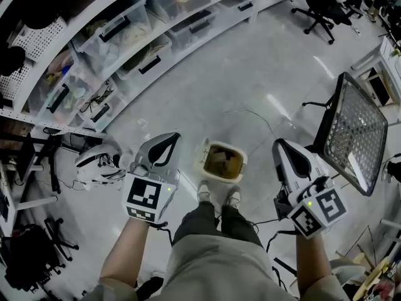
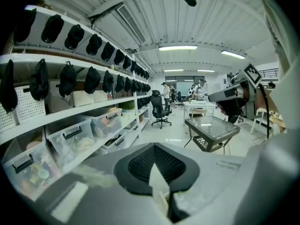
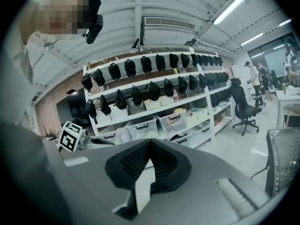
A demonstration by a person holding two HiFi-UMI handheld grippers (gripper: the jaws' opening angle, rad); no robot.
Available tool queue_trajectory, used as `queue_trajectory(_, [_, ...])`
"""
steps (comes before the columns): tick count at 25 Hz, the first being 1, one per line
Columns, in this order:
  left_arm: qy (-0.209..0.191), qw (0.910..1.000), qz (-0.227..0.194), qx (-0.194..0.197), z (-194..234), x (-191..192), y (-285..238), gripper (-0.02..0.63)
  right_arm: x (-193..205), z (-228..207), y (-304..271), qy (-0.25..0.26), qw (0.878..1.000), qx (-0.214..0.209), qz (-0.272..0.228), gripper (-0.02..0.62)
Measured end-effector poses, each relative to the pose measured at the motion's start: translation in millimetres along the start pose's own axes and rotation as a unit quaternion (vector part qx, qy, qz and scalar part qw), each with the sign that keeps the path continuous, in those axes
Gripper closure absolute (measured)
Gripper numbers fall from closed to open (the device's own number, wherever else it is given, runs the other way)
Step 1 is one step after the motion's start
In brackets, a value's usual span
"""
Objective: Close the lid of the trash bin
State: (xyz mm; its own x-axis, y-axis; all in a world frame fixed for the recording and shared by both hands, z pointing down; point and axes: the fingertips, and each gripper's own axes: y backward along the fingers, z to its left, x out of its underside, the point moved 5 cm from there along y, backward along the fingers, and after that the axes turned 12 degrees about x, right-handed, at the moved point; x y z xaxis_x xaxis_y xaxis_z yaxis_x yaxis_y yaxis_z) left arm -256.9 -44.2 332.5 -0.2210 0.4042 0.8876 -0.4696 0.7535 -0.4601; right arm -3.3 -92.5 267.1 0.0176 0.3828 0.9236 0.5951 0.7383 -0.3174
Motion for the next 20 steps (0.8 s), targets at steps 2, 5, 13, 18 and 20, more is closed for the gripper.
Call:
queue_trajectory(2, [0.023,0.9996,0.014,0.000,4.4,21.1,-12.3,0.604,13.7,-3.4,-10.3,-0.001,1.000,-0.008,0.008,0.592])
queue_trajectory(5, [0.054,0.9980,0.034,0.002,4.8,57.1,-33.9,0.604,39.7,-12.2,-21.1,-0.004,1.000,-0.017,0.020,0.592])
queue_trajectory(13, [0.120,0.9883,0.092,0.019,1.6,163.7,-94.8,0.604,110.9,-32.9,-51.2,-0.017,0.999,-0.019,0.048,0.592])
queue_trajectory(18, [0.177,0.9737,0.140,0.032,5.8,238.0,-133.5,0.604,152.5,-54.4,-64.2,-0.026,0.997,-0.004,0.066,0.592])
queue_trajectory(20, [0.201,0.9673,0.152,0.029,9.3,262.9,-146.9,0.604,172.6,-65.2,-66.3,-0.033,0.997,0.004,0.074,0.592])
